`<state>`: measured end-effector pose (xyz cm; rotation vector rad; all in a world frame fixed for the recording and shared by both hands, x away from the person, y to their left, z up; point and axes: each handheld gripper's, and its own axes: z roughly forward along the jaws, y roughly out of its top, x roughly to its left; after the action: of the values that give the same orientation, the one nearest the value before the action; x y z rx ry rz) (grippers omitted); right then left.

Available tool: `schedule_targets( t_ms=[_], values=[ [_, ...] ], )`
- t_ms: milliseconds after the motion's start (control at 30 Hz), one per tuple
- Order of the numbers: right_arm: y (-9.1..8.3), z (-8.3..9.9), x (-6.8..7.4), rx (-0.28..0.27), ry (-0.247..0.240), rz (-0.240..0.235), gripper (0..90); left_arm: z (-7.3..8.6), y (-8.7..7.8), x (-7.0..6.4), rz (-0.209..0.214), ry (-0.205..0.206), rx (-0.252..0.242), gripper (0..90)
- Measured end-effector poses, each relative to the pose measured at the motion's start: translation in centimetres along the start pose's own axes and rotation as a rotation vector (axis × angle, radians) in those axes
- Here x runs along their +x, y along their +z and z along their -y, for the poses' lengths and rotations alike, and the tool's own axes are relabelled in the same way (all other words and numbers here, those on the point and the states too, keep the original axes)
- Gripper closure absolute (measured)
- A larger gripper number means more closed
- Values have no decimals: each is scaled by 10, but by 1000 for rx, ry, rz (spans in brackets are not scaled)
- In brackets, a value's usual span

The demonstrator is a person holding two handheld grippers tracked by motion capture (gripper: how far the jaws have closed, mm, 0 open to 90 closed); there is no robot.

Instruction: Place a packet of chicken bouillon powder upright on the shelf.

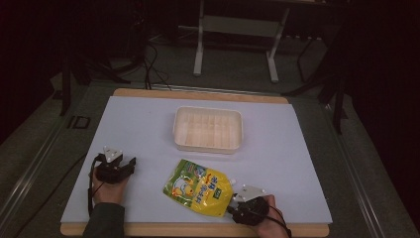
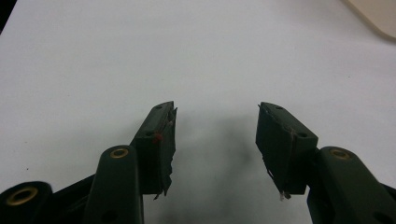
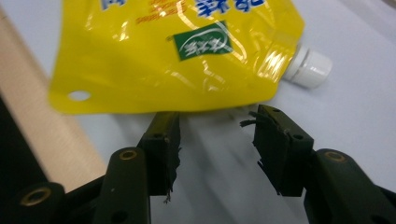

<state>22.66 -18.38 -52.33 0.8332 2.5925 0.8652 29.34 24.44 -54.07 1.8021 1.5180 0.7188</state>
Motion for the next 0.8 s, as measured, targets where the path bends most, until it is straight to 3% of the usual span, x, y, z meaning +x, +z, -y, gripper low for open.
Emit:
schedule_targets(
  t_ms=[300, 367, 433, 567, 800],
  values=[
    [8, -14, -17, -14, 72, 32, 504, 0, 0, 0, -5, -2, -4, 469],
    [10, -15, -30, -10, 137, 60, 504, 0, 0, 0, -5, 1, 0, 469],
    [11, -14, -37, 7, 164, 64, 502, 0, 0, 0, -5, -2, -3, 469],
    [6, -5, -39, 22, 188, 31, 474, 0, 0, 0, -5, -2, -3, 469],
    [-8, 4, -24, 11, 186, -95, 341, 0, 0, 0, -6, 1, -3, 468]
  ],
)
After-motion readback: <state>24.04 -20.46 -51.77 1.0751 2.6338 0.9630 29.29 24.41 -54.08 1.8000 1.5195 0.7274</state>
